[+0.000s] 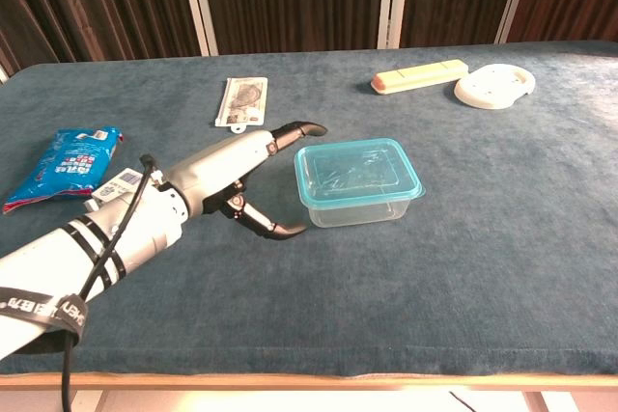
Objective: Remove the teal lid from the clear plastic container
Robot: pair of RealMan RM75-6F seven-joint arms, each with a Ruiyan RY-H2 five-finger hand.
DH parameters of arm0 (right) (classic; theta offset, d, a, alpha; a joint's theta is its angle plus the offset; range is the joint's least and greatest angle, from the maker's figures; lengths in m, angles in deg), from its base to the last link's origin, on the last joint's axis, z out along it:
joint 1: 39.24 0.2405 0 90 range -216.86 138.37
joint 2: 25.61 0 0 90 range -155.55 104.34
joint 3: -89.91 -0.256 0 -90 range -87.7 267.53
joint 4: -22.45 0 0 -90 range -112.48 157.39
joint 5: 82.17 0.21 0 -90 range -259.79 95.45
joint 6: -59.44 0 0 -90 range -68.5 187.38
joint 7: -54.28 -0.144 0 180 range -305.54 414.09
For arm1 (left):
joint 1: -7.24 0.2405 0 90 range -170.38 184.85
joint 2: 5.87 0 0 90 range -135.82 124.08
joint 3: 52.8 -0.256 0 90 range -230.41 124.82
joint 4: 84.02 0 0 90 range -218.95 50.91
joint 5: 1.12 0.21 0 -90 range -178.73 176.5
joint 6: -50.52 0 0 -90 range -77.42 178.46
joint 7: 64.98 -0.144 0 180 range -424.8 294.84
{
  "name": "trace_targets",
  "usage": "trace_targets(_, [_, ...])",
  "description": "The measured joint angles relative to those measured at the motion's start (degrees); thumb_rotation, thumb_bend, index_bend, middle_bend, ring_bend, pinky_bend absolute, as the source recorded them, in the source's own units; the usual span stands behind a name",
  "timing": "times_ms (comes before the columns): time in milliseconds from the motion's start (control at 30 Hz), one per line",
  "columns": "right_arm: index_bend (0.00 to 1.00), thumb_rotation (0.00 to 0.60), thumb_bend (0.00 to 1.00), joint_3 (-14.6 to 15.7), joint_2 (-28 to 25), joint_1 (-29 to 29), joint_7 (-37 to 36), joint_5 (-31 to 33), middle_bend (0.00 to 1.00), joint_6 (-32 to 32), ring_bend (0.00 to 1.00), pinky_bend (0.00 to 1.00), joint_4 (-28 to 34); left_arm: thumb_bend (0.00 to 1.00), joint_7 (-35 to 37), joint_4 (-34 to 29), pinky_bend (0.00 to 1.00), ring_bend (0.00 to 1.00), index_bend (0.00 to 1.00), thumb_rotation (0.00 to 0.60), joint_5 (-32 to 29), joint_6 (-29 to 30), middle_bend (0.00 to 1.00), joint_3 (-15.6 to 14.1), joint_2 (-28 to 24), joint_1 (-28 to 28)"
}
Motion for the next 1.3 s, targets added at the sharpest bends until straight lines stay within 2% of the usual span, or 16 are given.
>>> trace_targets(233, [0.0,0.6,0.08,0.97,-1.95,-0.26,-5.65,-1.49,0.0,0.75,0.0,0.0,-0.63,0.22,0.95,6.62,0.0,0.0,0.0,0.586,-1.42,0.18,0.0,1.04,5.07,-3.19])
trace_targets(600, [0.0,0.6,0.08,2.48,-3.72,-0.94,-11.26,-4.54,0.0,3.06,0.0,0.0,-2.67,0.22,0.85,12.26,0.0,0.0,0.0,0.6,-3.5,-0.94,0.0,2.43,9.06,-7.23])
trace_targets(1167, [0.0,0.6,0.08,2.6,-3.96,-1.03,-12.4,-4.39,0.0,3.23,0.0,0.0,-3.1,0.22,6.8,18.86,0.0,0.0,0.0,0.6,-7.41,-5.1,0.0,3.7,11.84,-10.95])
trace_targets(1233, [0.0,0.6,0.08,2.58,-3.97,-1.01,-12.42,-4.38,0.0,3.23,0.0,0.0,-3.12,0.23,7.94,19.66,0.02,0.04,0.0,0.6,-7.28,-5.02,0.06,3.46,12.24,-11.15])
trace_targets(1300, [0.0,0.6,0.08,2.61,-3.94,-0.98,-12.37,-4.42,0.0,3.18,0.0,0.0,-3.13,0.25,9.21,20.15,0.11,0.18,0.04,0.6,-7.0,-4.78,0.22,3.17,12.55,-11.23])
